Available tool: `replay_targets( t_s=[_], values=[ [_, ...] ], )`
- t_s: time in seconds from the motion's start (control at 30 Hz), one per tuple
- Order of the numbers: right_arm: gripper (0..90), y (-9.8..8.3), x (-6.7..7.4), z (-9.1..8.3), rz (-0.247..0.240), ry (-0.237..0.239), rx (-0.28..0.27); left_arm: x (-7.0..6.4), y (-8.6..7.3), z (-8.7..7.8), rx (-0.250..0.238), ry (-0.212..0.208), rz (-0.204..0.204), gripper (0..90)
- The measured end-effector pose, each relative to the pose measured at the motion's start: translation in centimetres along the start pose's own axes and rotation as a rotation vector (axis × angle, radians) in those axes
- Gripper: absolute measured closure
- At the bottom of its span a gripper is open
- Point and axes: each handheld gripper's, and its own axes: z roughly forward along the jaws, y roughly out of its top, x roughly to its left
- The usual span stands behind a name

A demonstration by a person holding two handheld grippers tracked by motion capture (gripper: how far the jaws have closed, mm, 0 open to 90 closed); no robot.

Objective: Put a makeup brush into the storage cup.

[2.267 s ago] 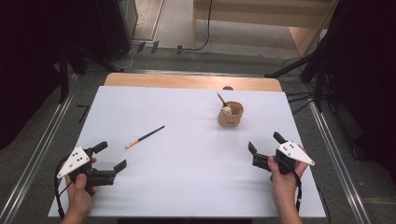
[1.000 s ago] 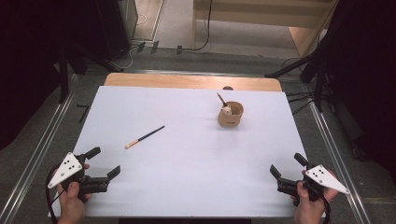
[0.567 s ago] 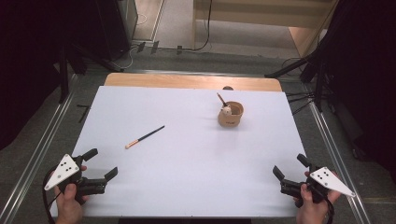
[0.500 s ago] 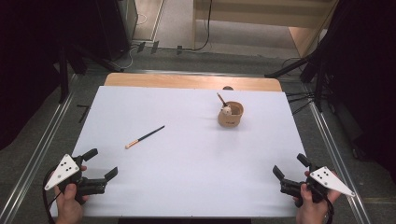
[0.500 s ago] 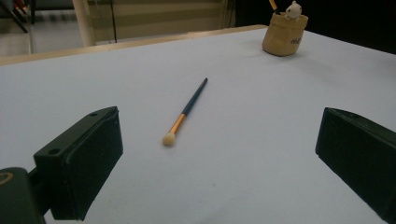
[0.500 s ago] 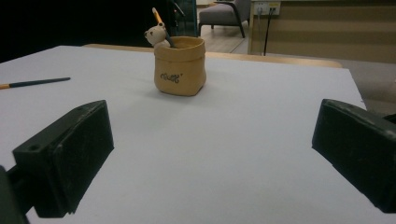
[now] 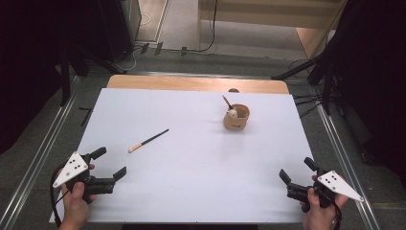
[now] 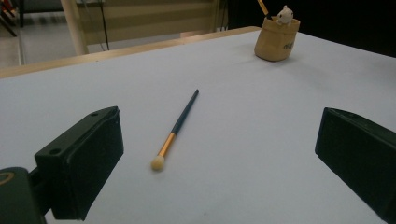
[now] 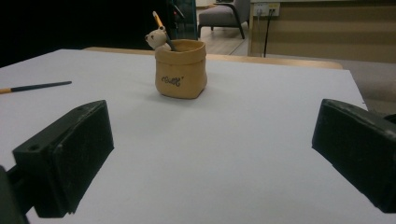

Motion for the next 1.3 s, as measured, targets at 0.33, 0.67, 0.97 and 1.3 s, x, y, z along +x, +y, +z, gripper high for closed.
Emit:
replay_targets(
  t_s=[0.33, 0.67, 0.97, 1.3],
  values=[
    [0.0, 0.1, -0.1, -0.3, 0.012, -0.004, 0.004, 0.5, 1.9, 2.6, 0.075, -0.007, 0.004, 1.7],
    [0.0, 0.1, -0.2, -0.1, 0.015, -0.002, 0.007, 1.7, 3.2, 6.0, 0.153, -0.009, 0.010, 6.4],
    [0.0, 0.0, -0.3, -0.1, 0.014, -0.001, 0.014, 2.8, 3.6, 8.4, 0.259, -0.027, -0.036, 14.7],
    [0.0, -0.1, -0.2, 0.0, 0.011, 0.000, 0.017, 3.7, 4.1, 10.1, 0.382, -0.055, -0.041, 14.2]
  ],
)
